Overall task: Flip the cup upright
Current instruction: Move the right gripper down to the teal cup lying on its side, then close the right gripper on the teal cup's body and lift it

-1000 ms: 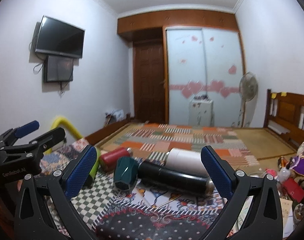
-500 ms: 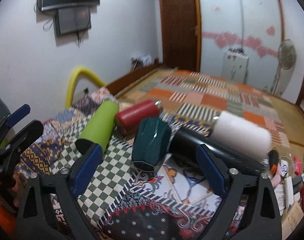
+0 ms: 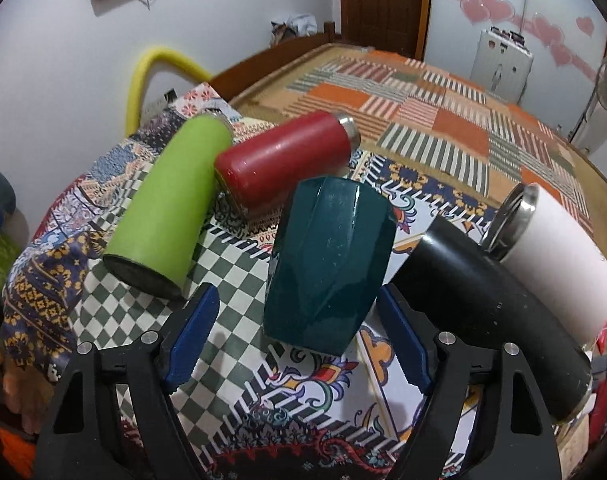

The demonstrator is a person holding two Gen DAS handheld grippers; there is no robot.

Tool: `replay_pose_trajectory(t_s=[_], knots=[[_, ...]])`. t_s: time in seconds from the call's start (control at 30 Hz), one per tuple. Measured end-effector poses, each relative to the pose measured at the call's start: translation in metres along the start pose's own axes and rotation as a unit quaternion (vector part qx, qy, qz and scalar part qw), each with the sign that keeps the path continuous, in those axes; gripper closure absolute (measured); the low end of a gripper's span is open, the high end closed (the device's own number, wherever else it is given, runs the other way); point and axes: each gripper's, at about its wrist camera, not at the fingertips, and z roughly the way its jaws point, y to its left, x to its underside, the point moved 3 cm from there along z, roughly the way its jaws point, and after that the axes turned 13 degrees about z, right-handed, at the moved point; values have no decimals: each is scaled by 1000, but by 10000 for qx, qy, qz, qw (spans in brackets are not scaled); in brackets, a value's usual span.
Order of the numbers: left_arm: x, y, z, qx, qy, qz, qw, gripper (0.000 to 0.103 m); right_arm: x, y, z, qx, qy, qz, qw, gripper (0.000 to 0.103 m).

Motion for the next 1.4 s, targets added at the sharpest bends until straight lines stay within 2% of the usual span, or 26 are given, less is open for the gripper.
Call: replay_pose_trajectory(t_s=[0.4,0.67,0.73,1.03,1.4], knots=[[6,9,7,-7,40,-144,9999,0,-20,8,16,498,87,-80,9987,22],[10,11,11,24,94,-184,9998,0,-32,10,38,665,381,-248,9968,22],[10,11,12,24,98,-176,9998,0,-30,8,39,727,361,-310,9962,32],[9,8,12,2,128,-107,9999,0,-27,9,31,525,311,-241,9978,32],[0,-6,1,41,40,-29,10000,0,-4,8,-6,398,138,-393,9983,33]])
